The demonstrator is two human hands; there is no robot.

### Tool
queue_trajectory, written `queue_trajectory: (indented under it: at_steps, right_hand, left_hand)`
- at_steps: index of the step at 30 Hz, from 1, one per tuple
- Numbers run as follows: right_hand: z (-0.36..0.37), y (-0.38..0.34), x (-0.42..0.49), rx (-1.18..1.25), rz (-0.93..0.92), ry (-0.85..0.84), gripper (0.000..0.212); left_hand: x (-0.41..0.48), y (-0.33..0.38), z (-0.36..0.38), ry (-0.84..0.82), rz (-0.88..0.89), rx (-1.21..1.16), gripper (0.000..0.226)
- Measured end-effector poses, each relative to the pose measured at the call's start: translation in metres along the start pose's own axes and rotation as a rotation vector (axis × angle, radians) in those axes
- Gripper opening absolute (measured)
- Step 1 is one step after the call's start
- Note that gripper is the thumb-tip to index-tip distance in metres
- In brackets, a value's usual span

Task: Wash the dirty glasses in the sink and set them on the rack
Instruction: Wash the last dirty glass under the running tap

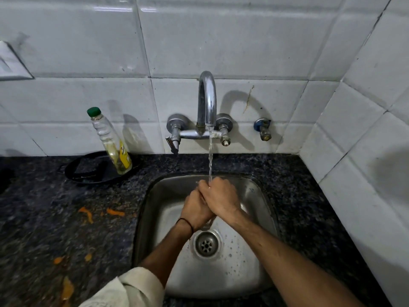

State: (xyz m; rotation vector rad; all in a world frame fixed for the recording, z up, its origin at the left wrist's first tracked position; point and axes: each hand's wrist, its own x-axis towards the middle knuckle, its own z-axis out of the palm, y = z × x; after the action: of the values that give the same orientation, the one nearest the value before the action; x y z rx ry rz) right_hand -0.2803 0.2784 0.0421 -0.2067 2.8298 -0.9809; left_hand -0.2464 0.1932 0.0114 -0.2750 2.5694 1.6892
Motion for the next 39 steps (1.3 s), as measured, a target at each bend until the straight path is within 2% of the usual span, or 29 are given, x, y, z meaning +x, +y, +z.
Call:
queue_trajectory:
  at_steps: [3, 5, 6, 7, 10, 12, 14, 17, 18, 21, 22, 24, 26, 28, 29, 31, 33, 35, 36, 37, 39]
  right_hand:
    - [-0.021, 0.005, -0.003, 0.046, -0.211, -0.157, 0.05]
    - [-0.029, 0.002, -0.007, 0.097, -0.278, -0.244, 0.049]
    - [-0.03, -0.003, -0.008, 0.096, -0.276, -0.234, 0.049]
    - [-0.028, -0.006, -0.007, 0.079, -0.245, -0.203, 0.049]
    - [-0.019, -0.019, -0.003, 0.019, -0.067, -0.178, 0.043]
    - [-0.008, -0.022, -0.009, -0.001, 0.014, -0.217, 0.038]
    - [0.0, -0.016, -0.022, -0.076, -0.079, -0.237, 0.029]
    - [-0.011, 0.012, -0.034, -0.105, -0.389, -0.314, 0.02]
    - [-0.02, 0.024, -0.028, -0.207, -0.535, -0.38, 0.023]
    - [-0.047, 0.044, 0.001, -0.715, -0.819, -0.507, 0.06]
    - [-0.047, 0.043, 0.008, -0.784, -0.844, -0.514, 0.064]
    - [-0.036, 0.032, 0.015, -0.736, -0.721, -0.515, 0.049]
    - [-0.017, 0.017, 0.014, -0.511, -0.415, -0.501, 0.025]
    - [0.008, 0.006, 0.006, -0.247, -0.193, -0.343, 0.012]
    - [0.019, 0.004, -0.001, -0.102, -0.149, -0.24, 0.014]
    - [0.03, 0.009, -0.016, 0.096, -0.232, -0.085, 0.022]
    - [0.024, 0.03, -0.023, 0.083, -0.519, -0.087, 0.04]
    - [0.006, 0.058, -0.008, -0.276, -0.852, -0.114, 0.062]
    - [-0.004, 0.067, 0.003, -0.453, -0.941, -0.146, 0.067]
    - [-0.01, 0.069, 0.012, -0.554, -0.953, -0.214, 0.068]
    - [-0.011, 0.06, 0.013, -0.596, -0.816, -0.351, 0.062]
  left_hand:
    - [0.001, -0.011, -0.025, -0.361, -0.04, -0.371, 0.028]
    - [0.002, -0.015, -0.035, -0.515, -0.008, -0.465, 0.028]
    - [0.003, -0.015, -0.035, -0.508, 0.001, -0.457, 0.025]
    - [0.002, -0.013, -0.031, -0.433, -0.006, -0.401, 0.021]
    - [0.006, -0.005, -0.012, -0.029, 0.021, -0.124, 0.014]
    - [0.008, -0.009, -0.006, 0.12, 0.137, -0.099, 0.013]
    - [0.015, -0.021, -0.013, 0.047, 0.266, -0.106, 0.014]
    - [0.02, -0.034, -0.03, -0.105, 0.312, 0.012, 0.034]
    - [0.021, -0.036, -0.034, -0.128, 0.29, 0.05, 0.043]
    - [0.021, -0.037, -0.027, -0.125, 0.223, 0.081, 0.051]
    - [0.021, -0.036, -0.023, -0.107, 0.185, 0.023, 0.053]
    - [0.019, -0.031, -0.015, -0.048, 0.143, -0.058, 0.052]
    - [0.02, -0.03, -0.009, 0.011, 0.19, -0.044, 0.036]
    - [0.02, -0.03, -0.008, 0.072, 0.224, -0.043, 0.02]
    - [0.021, -0.031, -0.009, 0.097, 0.232, -0.055, 0.016]
    - [0.022, -0.034, -0.017, 0.09, 0.217, -0.108, 0.021]
    - [0.022, -0.038, -0.028, 0.007, 0.17, -0.114, 0.041]
    - [0.021, -0.04, -0.031, -0.092, 0.157, -0.056, 0.053]
    - [0.019, -0.04, -0.029, -0.126, 0.159, -0.039, 0.053]
    - [0.018, -0.04, -0.025, -0.139, 0.157, -0.037, 0.051]
    - [0.016, -0.036, -0.016, -0.131, 0.152, -0.038, 0.049]
